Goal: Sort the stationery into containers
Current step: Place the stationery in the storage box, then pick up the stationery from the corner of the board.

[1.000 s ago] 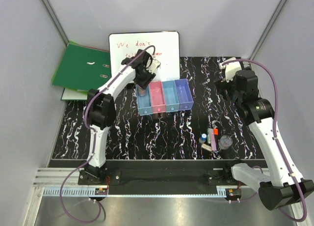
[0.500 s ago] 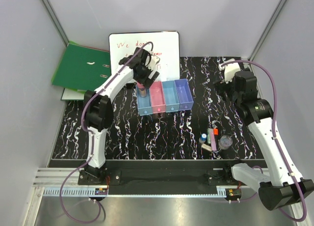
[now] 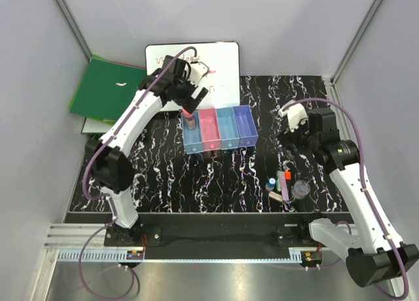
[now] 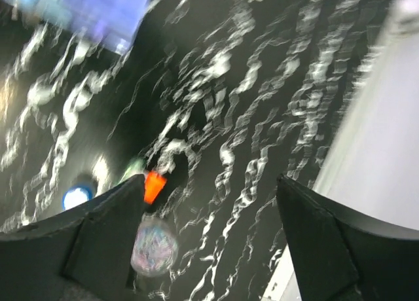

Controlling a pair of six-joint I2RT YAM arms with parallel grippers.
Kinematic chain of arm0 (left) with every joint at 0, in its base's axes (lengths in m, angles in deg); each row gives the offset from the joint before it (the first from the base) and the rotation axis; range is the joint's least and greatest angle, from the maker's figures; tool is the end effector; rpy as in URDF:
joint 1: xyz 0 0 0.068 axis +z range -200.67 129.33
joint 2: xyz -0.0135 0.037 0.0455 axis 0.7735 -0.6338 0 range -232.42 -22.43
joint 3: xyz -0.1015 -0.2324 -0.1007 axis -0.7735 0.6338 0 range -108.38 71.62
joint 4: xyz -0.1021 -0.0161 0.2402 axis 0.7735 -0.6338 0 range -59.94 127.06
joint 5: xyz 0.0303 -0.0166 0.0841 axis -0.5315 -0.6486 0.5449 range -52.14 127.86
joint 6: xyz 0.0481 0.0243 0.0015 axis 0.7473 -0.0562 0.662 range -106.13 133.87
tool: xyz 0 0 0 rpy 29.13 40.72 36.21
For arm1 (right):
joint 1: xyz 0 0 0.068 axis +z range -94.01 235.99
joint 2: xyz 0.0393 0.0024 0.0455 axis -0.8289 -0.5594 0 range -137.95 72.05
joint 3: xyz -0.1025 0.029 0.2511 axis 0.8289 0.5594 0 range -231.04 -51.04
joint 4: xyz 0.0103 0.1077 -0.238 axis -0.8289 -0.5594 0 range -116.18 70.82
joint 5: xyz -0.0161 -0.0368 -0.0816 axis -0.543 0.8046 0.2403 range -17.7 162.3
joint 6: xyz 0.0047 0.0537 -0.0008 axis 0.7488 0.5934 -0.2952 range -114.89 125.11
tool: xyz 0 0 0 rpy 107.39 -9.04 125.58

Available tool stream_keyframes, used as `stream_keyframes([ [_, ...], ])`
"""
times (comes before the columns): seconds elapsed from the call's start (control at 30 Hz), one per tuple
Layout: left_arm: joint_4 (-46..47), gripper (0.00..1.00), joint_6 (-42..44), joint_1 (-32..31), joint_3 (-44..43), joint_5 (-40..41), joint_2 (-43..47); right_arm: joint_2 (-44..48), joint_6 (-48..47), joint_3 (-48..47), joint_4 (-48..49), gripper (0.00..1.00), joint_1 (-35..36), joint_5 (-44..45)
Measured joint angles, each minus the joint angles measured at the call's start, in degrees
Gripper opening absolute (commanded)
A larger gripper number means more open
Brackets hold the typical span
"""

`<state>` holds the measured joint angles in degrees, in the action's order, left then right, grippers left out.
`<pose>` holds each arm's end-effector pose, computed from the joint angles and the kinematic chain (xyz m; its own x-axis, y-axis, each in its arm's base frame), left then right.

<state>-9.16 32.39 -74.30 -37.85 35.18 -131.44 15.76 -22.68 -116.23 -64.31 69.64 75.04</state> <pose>0.3906 -0.1728 0.3466 -0.4858 0.5589 -0.6721 0.6164 0.7642 0.1899 0.1896 0.0443 0.3654 -0.4156 -0.5801 -0.7006 -0.4431 0.8018 -0.4010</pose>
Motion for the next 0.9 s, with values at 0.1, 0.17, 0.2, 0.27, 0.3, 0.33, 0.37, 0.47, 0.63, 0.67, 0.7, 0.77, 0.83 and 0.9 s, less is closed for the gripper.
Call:
stream_keyframes([
  [0.1,0.3,0.99,3.6,-1.7,6.3,-0.5,8.1,-0.9,-5.1,5.1,-2.6,0.83,0.0,-4.3],
  [0.17,0.5,0.99,5.9,-3.5,10.8,-0.9,13.2,-2.9,-8.4,8.6,-4.0,0.82,0.0,-5.8],
  [0.2,0.6,0.99,6.8,-4.4,12.8,-1.1,15.5,-3.9,-9.4,9.9,-4.5,0.82,0.0,-6.3],
  [0.27,0.4,0.99,8.1,-6.1,16.0,-1.9,18.4,-6.9,-11.3,11.8,-5.6,0.82,0.0,-7.1],
  [0.3,0.5,0.99,8.7,-6.7,17.6,-2.1,19.6,-8.3,-11.9,12.4,-5.8,0.82,0.0,-7.6],
  [0.33,0.4,0.99,9.2,-7.1,19.3,-2.3,20.6,-9.6,-12.6,12.7,-5.8,0.82,0.0,-8.2],
  [0.37,0.3,0.99,9.6,-7.2,20.5,-2.4,21.1,-10.7,-13.3,12.9,-5.8,0.82,0.0,-8.6],
  [0.47,-0.2,0.99,10.4,-7.3,23.0,-2.5,21.8,-12.2,-15.2,13.3,-5.8,0.82,0.3,-9.9],
  [0.63,-0.5,0.99,11.2,-7.2,25.8,-2.4,23.6,-12.2,-18.5,13.7,-6.6,0.83,4.1,-11.3],
  [0.67,-0.6,0.99,11.3,-7.2,26.1,-2.4,24.2,-12.2,-18.9,14.0,-6.8,0.83,5.2,-11.6],
  [0.7,-0.6,0.99,11.5,-7.2,26.3,-2.4,24.9,-12.2,-19.4,14.3,-7.0,0.83,6.1,-11.9],
  [0.77,-0.6,0.99,11.6,-7.3,26.4,-2.3,26.1,-12.2,-20.1,15.3,-7.3,0.83,7.3,-12.6],
  [0.83,-0.4,0.99,11.7,-7.3,26.5,-2.0,26.9,-12.2,-20.6,16.1,-7.3,0.82,7.7,-12.9],
  [0.9,-0.4,0.99,11.8,-7.3,26.6,-1.7,27.3,-12.2,-21.0,17.0,-7.3,0.81,8.0,-12.9],
])
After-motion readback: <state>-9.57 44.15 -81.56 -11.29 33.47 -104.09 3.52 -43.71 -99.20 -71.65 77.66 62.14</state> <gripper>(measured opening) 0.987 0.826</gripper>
